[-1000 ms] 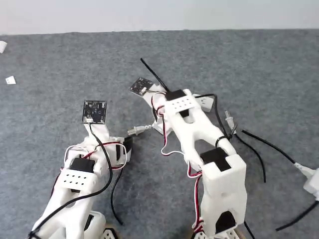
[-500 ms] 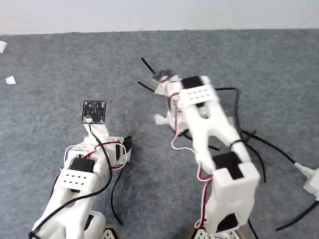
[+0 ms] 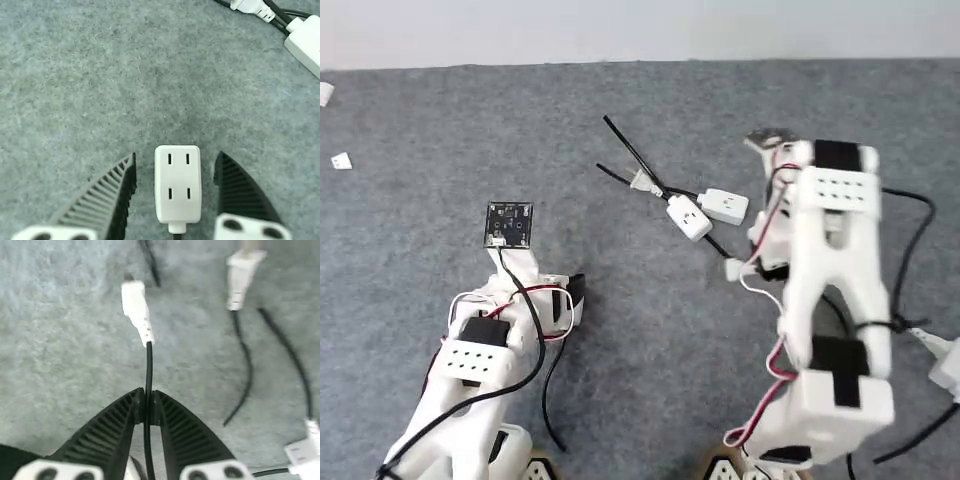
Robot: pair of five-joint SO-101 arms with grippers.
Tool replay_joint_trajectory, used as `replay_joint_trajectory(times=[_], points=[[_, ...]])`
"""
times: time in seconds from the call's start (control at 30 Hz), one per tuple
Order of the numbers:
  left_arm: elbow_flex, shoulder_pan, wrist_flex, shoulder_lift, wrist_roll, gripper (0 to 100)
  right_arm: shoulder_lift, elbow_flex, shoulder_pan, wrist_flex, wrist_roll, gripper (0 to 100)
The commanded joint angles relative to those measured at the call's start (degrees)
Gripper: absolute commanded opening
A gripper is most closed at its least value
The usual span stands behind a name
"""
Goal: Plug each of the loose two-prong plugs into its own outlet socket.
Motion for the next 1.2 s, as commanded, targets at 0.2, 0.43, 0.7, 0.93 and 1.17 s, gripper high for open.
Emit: replay_joint_trajectory(times=[0.2,0.43,0.7,0.93,1.17], points=[[-0.7,-0.4,-1.5,-1.1,-0.2,24,0.0,-3.7,6.9,-0.3,14.0,1.2],[-0.6,-0.4,-1.5,-1.1,-2.5,24,17.6,-14.1,11.5,-11.1,13.9,3.2],[-0.6,-0.4,-1.5,-1.1,-2.5,24,33.6,-41.9,10.3,-9.0,-5.9,19.5],[-0.6,-0.4,-1.5,-1.4,-2.6,24,40.6,-58.1,10.2,2.9,-38.5,11.0],[-0.6,-0.4,-1.4,-1.4,-2.8,24,33.5,-41.1,8.6,2.6,-48.8,13.6]])
